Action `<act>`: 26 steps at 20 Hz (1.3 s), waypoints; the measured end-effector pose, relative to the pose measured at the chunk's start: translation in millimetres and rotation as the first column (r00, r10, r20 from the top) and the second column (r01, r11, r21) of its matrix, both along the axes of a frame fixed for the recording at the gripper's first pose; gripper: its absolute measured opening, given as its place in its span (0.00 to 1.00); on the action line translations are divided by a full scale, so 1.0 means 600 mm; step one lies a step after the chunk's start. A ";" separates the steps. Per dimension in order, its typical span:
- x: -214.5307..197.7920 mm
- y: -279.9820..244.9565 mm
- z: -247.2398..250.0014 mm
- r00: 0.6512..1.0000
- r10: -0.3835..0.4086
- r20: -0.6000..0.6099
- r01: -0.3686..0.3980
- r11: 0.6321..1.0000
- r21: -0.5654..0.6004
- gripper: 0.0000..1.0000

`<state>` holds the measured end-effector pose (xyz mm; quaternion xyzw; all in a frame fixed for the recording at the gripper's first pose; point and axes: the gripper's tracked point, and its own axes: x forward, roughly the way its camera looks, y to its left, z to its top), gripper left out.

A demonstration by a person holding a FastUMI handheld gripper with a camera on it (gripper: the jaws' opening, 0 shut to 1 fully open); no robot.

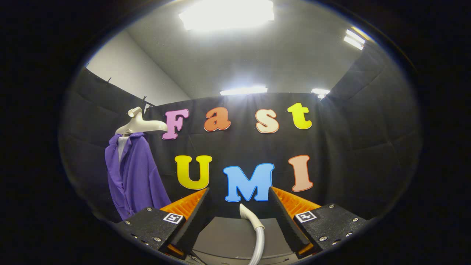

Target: Iron the clothes twice with a garment steamer, once on the left side and once on the right side.

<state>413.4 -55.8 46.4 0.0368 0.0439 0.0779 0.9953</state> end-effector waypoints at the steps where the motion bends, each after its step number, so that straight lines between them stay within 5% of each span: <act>1: 0.023 -0.008 -0.010 1.000 -0.004 -0.021 0.004 1.000 0.014 0.94; 7: 0.141 -0.012 -0.085 0.989 0.068 -0.135 -0.042 0.981 0.187 0.94; 14: 0.268 -0.022 -0.252 0.941 0.114 -0.319 -0.057 0.982 0.181 0.94; 19: 0.298 -0.031 -0.359 0.864 0.142 -0.483 -0.046 0.978 0.206 0.93; 26: 0.281 -0.002 -0.447 0.697 0.304 -0.649 -0.033 0.918 0.395 0.92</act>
